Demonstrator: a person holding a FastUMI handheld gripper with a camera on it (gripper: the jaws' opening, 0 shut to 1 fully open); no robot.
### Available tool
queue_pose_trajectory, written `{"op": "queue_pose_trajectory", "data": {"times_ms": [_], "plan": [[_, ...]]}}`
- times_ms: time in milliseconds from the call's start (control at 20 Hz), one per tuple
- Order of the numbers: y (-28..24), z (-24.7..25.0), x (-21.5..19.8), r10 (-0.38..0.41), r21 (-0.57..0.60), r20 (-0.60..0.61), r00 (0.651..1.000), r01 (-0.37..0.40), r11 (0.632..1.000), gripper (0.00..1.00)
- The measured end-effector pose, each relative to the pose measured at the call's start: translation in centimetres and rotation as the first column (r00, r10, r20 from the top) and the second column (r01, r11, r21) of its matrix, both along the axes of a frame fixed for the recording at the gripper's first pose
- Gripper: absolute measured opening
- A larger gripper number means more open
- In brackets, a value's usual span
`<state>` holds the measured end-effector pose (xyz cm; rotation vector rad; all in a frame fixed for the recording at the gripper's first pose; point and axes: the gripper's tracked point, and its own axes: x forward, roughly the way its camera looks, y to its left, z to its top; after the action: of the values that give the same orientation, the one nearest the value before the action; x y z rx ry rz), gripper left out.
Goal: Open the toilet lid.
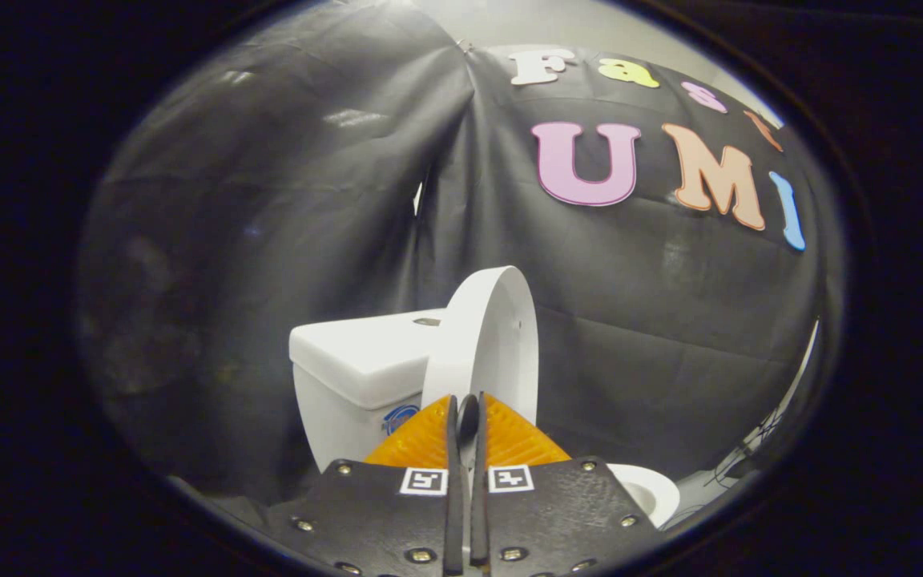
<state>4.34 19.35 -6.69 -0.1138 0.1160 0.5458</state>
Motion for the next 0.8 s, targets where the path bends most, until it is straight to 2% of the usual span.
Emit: {"op": "queue_pose_trajectory", "data": {"times_ms": [500,600,700,750,800], "plan": [[1.4,-0.1,-0.2,0.03,0.0,0.016,0.999,-0.03,1.0,0.08],[1.5,0.1,-0.2,0.033,0.013,0.019,0.999,-0.033,0.999,0.18],[1.9,-0.1,-0.1,0.042,0.007,0.008,0.999,-0.042,0.999,0.19],[1.7,-0.4,0.2,0.038,0.009,0.002,0.999,-0.038,0.999,0.25],[1.7,-0.8,0.2,0.04,0.016,-0.017,0.999,-0.04,0.999,0.25]]}}
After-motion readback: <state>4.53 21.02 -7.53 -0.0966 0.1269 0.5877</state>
